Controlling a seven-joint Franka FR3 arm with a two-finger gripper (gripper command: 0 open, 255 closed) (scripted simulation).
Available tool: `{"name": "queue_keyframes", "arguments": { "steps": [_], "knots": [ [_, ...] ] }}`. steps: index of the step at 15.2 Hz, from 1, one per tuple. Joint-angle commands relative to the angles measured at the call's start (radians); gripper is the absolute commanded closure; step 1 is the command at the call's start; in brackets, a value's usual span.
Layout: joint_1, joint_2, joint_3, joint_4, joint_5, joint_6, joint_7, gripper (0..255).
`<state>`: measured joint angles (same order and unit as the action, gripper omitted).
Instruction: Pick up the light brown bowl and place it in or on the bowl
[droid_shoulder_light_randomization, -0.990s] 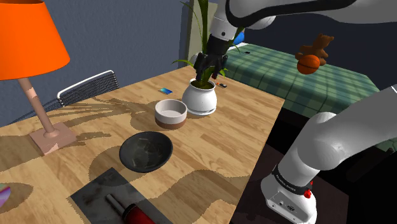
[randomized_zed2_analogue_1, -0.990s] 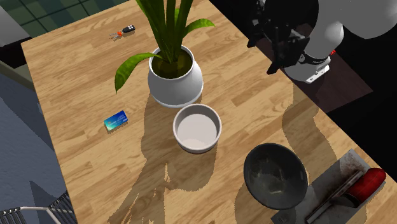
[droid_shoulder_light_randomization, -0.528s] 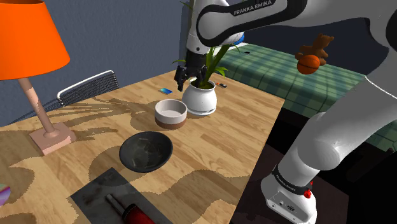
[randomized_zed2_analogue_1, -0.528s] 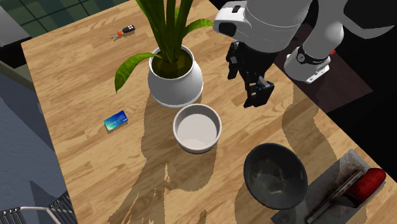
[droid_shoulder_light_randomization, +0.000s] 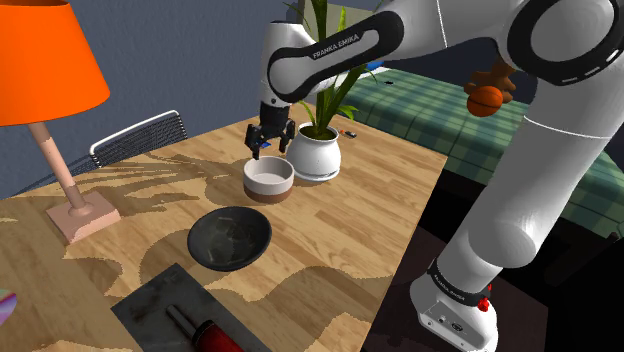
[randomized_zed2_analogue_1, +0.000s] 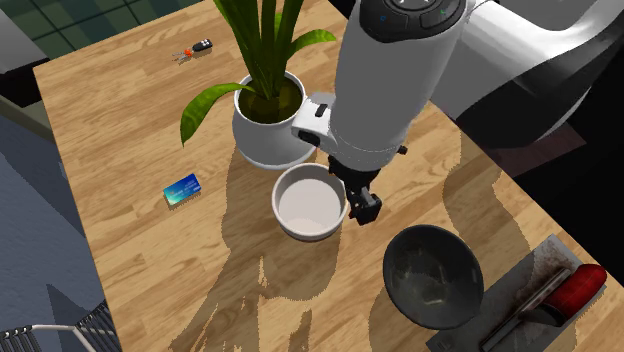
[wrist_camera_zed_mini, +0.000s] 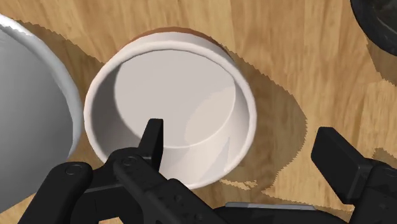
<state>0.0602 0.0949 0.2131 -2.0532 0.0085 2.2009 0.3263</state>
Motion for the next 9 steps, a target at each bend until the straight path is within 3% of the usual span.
{"name": "queue_keyframes", "arguments": {
  "steps": [1,7,9],
  "knots": [
    [0.010,0.078,0.003,0.053,-0.027,0.015,0.025,0],
    [0.053,0.311,-0.008,0.243,-0.098,0.026,0.085,0],
    [0.055,0.326,-0.010,0.237,-0.101,0.047,0.088,0]
  ]
}}
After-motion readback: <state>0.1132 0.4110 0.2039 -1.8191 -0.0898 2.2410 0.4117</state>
